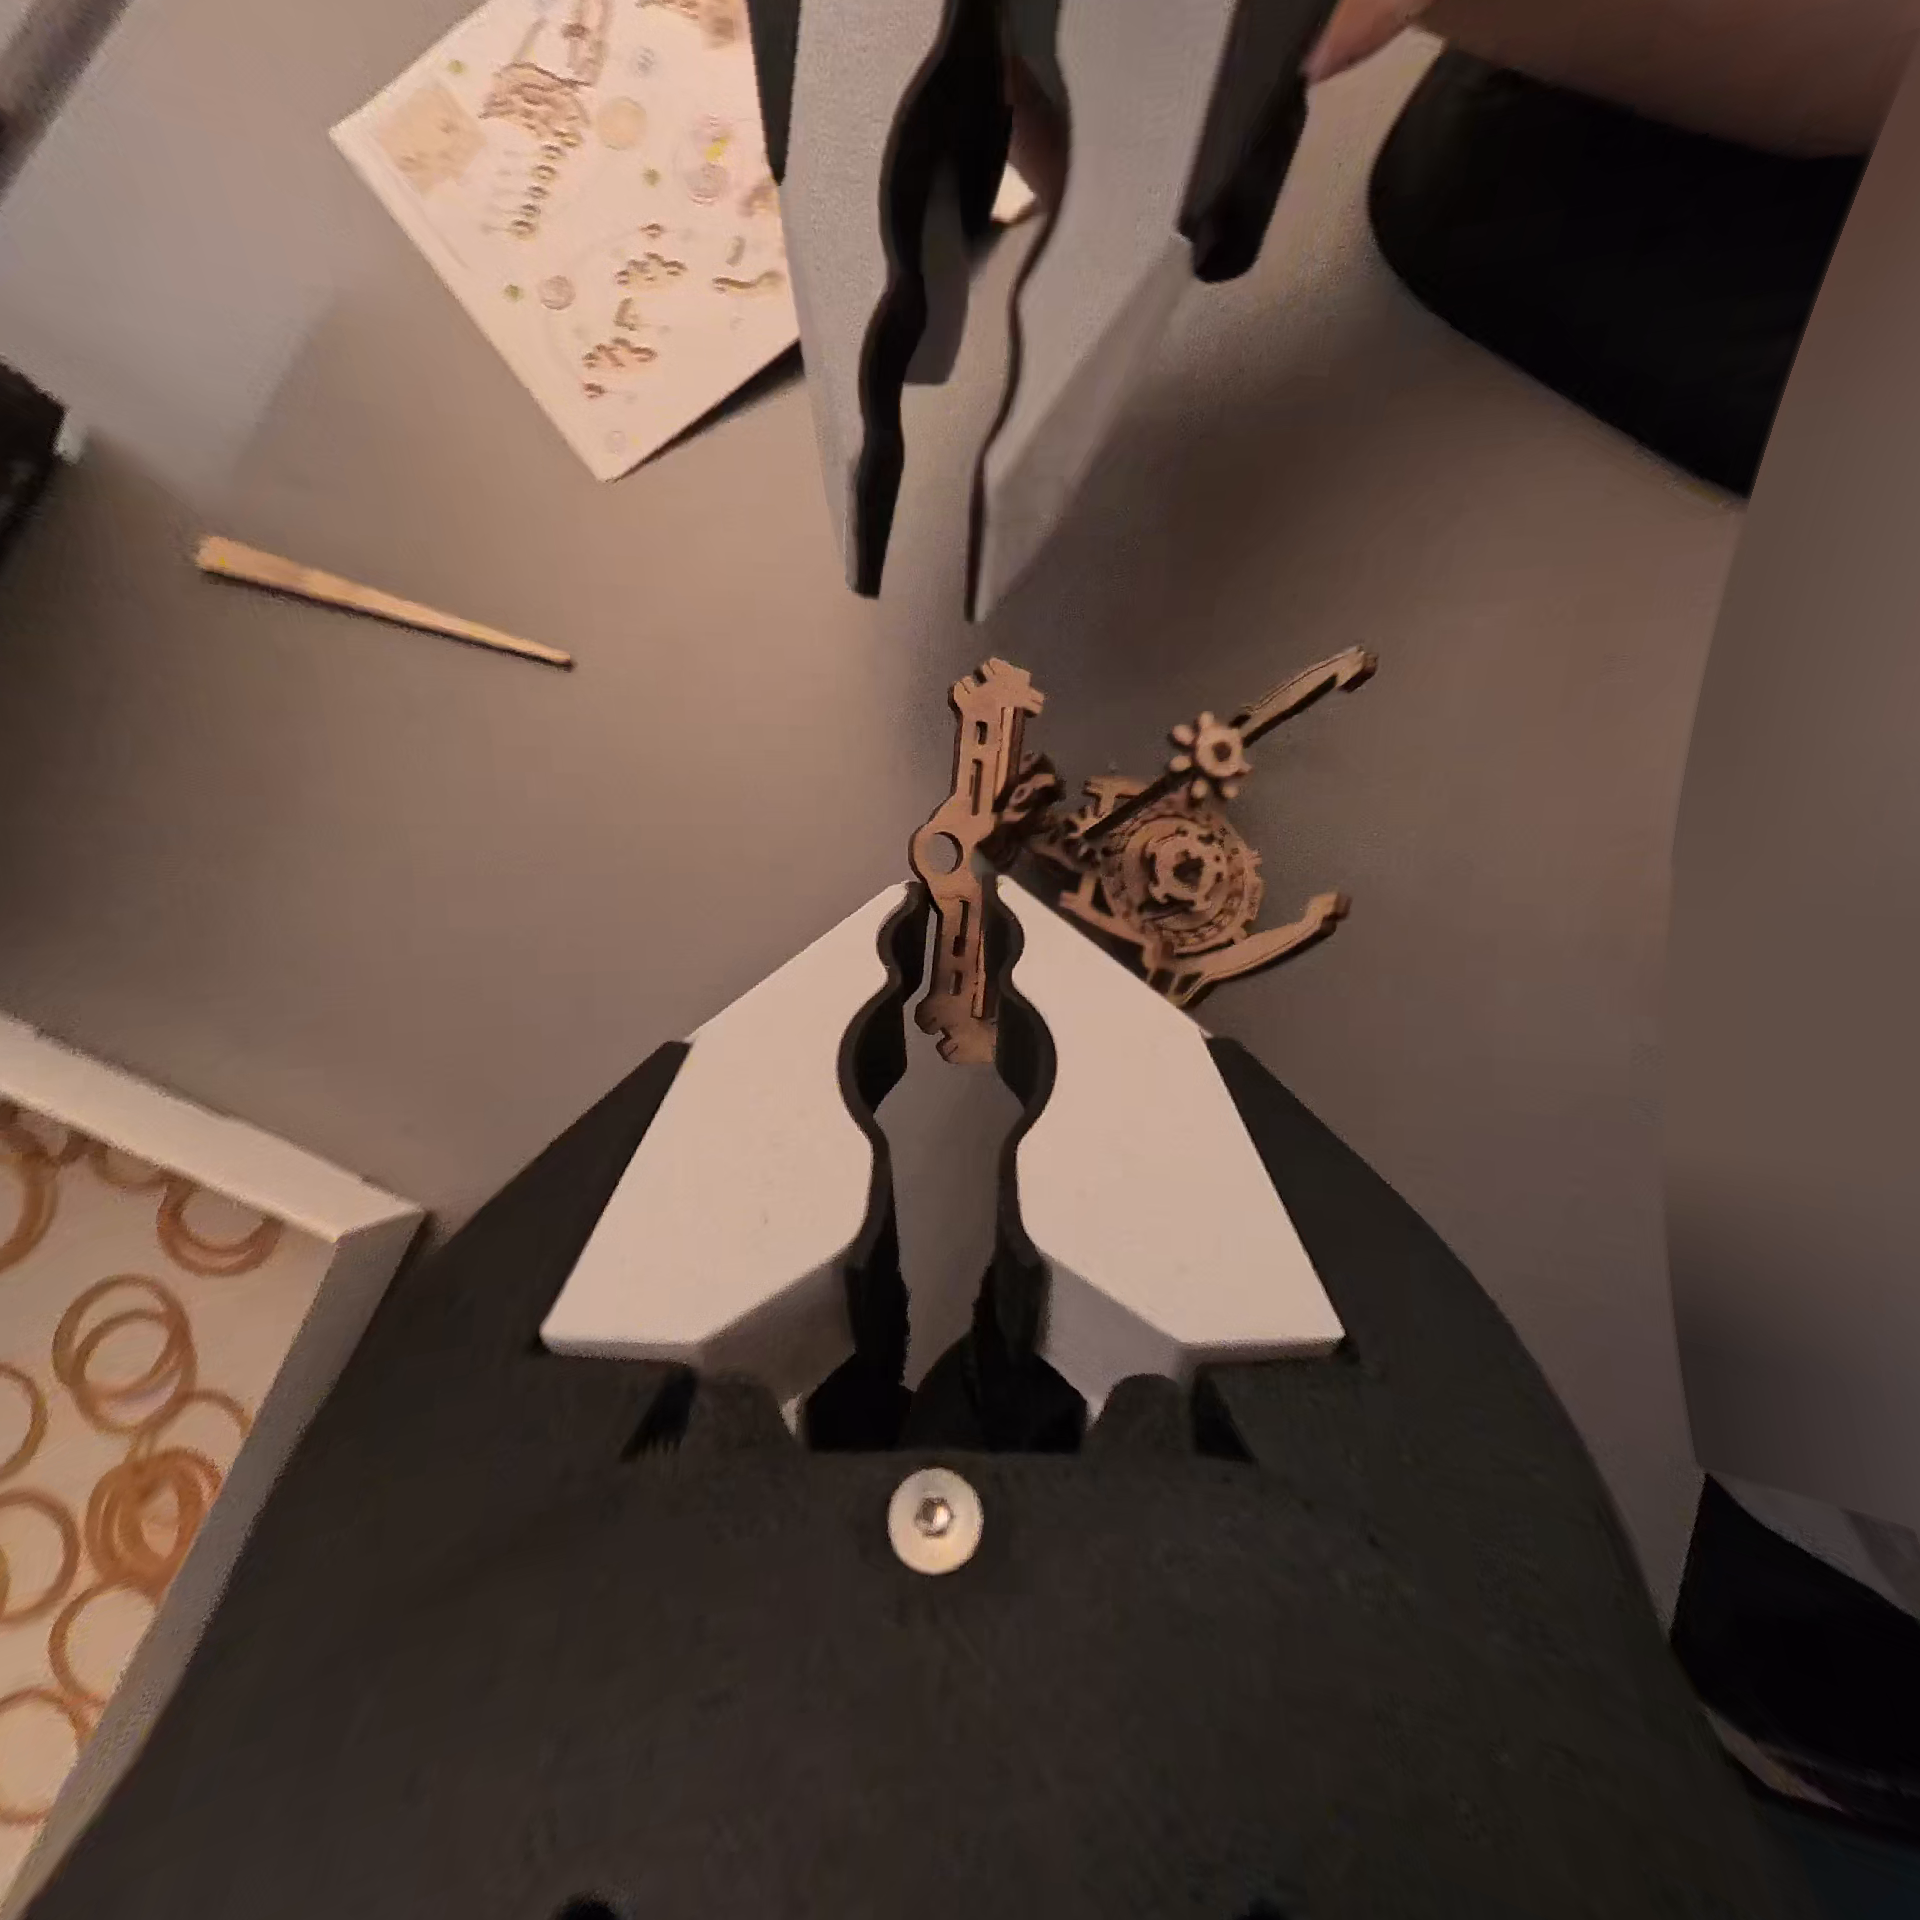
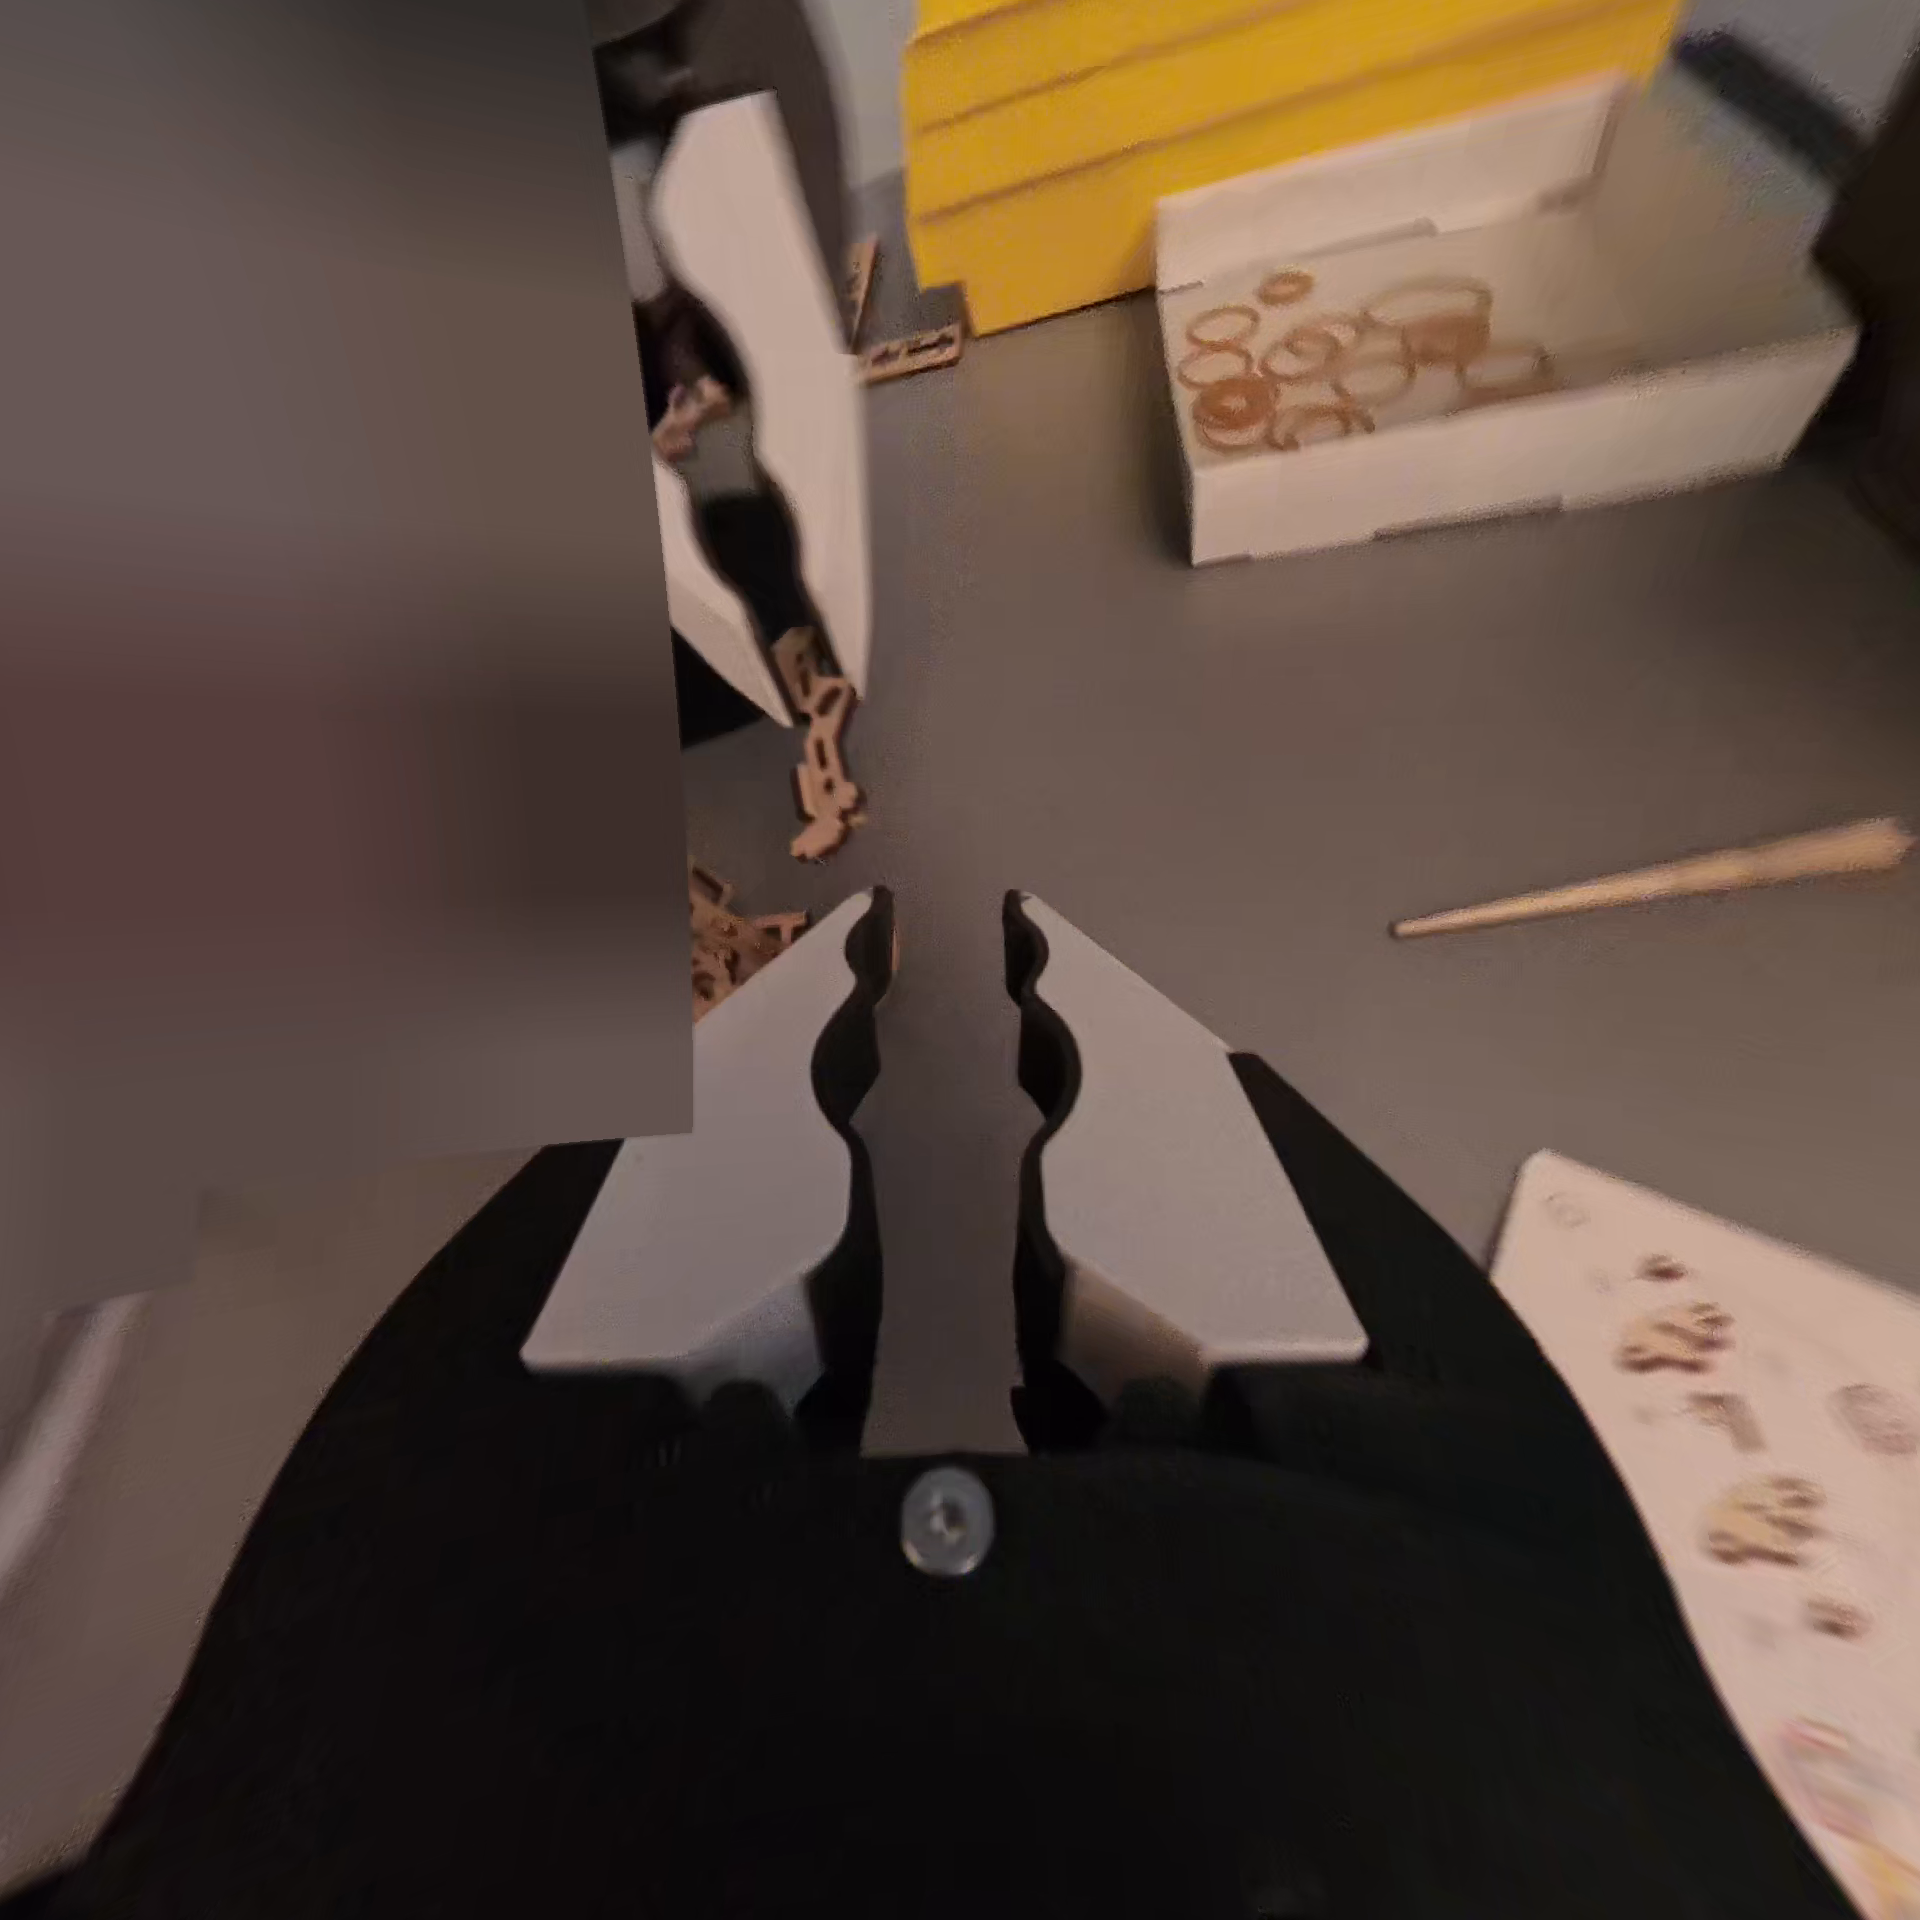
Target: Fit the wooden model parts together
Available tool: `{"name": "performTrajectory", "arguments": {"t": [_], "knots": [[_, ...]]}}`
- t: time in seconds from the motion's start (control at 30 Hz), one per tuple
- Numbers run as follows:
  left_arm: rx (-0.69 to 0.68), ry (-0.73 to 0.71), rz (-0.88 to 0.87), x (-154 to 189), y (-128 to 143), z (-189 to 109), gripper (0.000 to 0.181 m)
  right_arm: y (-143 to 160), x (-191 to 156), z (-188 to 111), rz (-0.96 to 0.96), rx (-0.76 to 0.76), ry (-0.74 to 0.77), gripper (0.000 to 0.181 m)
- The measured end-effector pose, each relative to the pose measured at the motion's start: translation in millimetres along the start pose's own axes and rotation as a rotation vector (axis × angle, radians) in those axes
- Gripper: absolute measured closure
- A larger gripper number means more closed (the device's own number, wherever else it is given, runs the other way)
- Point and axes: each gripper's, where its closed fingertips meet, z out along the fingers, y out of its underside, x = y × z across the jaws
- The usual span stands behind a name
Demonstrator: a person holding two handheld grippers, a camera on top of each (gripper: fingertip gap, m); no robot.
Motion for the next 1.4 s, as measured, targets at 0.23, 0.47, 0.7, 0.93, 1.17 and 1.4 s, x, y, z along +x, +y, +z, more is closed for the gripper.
{"name": "performTrajectory", "arguments": {"t": [0.23, 0.47, 0.7, 0.93, 1.17, 1.4], "knots": [[0.043, -0.020, -0.136, -18.0, 29.5, -15.4, 0.173, 26.6, -0.3, 24.6, 0.431, -0.136, -0.272, 0.161], [0.063, 0.018, -0.147, -17.6, 37.6, -7.2, 0.173, 34.4, -11.0, 35.8, 0.491, -0.228, -0.378, 0.161], [0.064, 0.024, -0.141, -17.0, 41.5, -6.7, 0.173, 42.4, -23.7, 42.0, 0.548, -0.293, -0.489, 0.165], [0.072, 0.024, -0.148, -18.2, 42.5, -9.0, 0.173, 29.3, -38.5, 42.2, 0.592, -0.231, -0.587, 0.164], [0.067, 0.020, -0.161, -19.5, 46.3, -5.0, 0.173, 27.0, -21.5, 44.7, 0.523, -0.197, -0.481, 0.164], [0.054, 0.034, -0.170, -19.1, 50.7, -0.8, 0.173, 24.4, -25.3, 49.7, 0.372, -0.251, -0.569, 0.164]]}}
